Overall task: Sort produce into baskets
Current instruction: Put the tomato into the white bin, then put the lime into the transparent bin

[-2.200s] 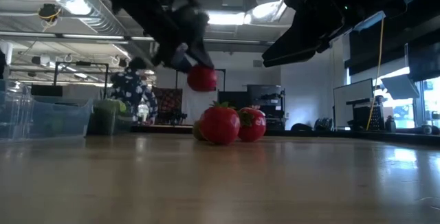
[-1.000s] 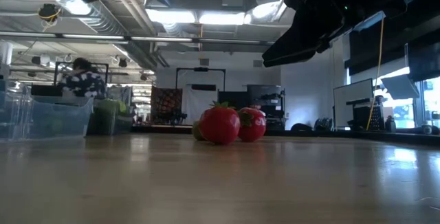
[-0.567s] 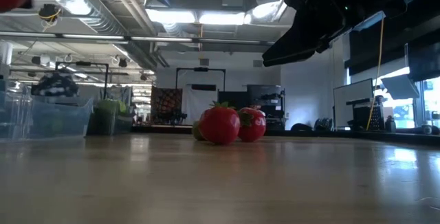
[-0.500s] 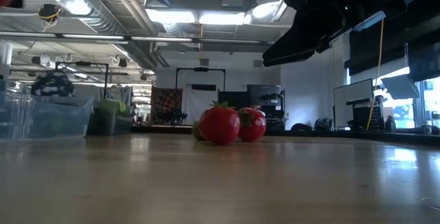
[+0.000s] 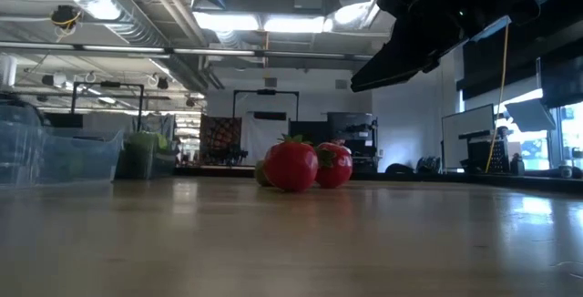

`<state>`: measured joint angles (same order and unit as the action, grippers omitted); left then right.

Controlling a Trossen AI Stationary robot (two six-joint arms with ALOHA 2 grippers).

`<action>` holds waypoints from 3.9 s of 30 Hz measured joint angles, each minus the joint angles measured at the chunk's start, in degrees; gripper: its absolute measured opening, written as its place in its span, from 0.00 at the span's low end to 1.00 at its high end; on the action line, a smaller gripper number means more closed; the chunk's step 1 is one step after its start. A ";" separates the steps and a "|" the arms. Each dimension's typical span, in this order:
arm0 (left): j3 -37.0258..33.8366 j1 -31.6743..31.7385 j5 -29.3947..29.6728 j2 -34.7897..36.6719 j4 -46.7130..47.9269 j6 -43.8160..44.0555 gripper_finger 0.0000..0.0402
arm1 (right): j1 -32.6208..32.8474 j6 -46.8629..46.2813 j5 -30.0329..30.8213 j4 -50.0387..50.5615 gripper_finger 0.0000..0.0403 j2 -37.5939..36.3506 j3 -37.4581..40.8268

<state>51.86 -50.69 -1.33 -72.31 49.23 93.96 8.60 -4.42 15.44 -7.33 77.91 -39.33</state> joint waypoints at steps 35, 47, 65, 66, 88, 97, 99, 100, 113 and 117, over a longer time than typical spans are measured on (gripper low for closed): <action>0.96 2.36 -0.85 -3.92 7.78 -7.10 0.84 | -0.01 0.32 -0.02 0.26 0.64 0.00 0.00; 8.54 9.32 20.73 1.81 3.09 -29.08 0.85 | 0.00 -0.10 2.16 -0.66 0.64 0.00 0.00; 8.57 14.09 31.22 1.98 -5.35 -54.77 0.85 | -3.99 -7.17 1.77 -3.55 0.70 0.00 -0.02; 8.57 14.12 32.45 1.98 -5.34 -54.97 0.85 | -4.96 -7.82 1.44 -3.56 0.73 0.00 -0.02; 8.57 17.85 39.54 1.98 -4.81 -62.25 0.85 | -30.68 -12.05 -4.03 -5.71 0.94 1.27 -0.07; 8.57 17.85 39.54 1.98 -4.83 -62.56 0.85 | -33.16 -12.90 -10.49 -3.52 0.94 11.70 -7.40; 8.57 17.85 39.52 1.98 -4.83 -62.54 0.85 | -33.14 -12.42 -10.49 -0.82 0.94 14.37 -10.51; 8.57 17.85 39.52 1.98 -4.81 -62.54 0.85 | -33.14 -12.31 -10.49 0.77 0.94 15.65 -11.97; 8.57 17.85 39.48 1.98 -4.83 -62.76 0.85 | -33.09 -12.27 -9.48 13.57 0.85 27.19 -21.40; 8.57 17.85 39.48 1.98 -4.85 -62.80 0.85 | -33.00 -12.22 -10.34 13.60 0.75 28.34 -21.42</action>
<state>60.42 -32.84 38.15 -70.32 44.38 31.16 -24.40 -16.64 5.10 6.27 106.25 -60.75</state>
